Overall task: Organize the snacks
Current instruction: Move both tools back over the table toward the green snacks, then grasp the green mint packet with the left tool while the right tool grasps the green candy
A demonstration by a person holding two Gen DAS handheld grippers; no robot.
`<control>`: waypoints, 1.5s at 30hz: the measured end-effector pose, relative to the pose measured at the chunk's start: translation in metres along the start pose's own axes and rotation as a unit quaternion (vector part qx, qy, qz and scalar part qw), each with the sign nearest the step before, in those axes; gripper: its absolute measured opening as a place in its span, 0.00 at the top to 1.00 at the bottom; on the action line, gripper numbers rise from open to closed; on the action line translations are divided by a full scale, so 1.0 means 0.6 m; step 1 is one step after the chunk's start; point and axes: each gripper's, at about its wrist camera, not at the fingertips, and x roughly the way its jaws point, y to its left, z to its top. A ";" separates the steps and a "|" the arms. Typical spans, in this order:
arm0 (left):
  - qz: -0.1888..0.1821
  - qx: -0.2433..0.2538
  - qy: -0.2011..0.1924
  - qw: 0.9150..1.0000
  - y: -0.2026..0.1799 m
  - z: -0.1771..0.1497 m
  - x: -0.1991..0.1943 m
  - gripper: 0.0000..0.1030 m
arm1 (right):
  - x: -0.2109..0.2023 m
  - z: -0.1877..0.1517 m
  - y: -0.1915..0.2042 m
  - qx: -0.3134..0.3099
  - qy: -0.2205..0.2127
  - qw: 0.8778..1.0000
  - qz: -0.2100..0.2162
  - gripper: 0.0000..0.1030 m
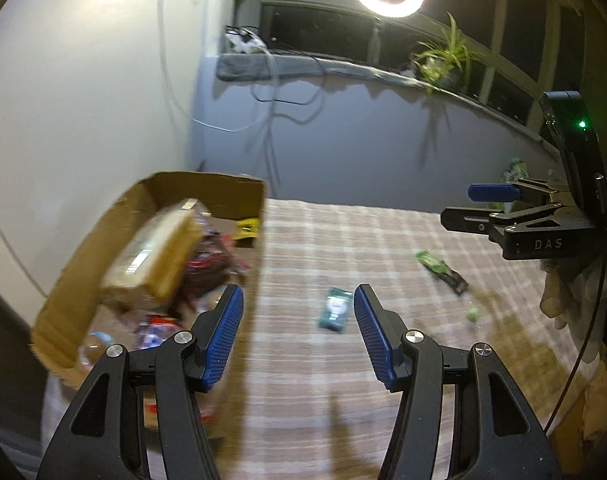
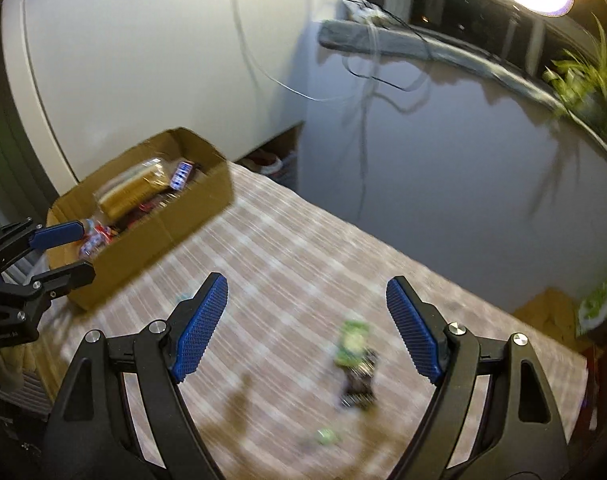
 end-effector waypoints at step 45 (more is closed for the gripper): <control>-0.007 0.044 0.109 0.993 -0.060 -0.027 0.172 0.79 | 0.145 -0.067 -0.060 0.024 0.133 0.990 0.044 0.64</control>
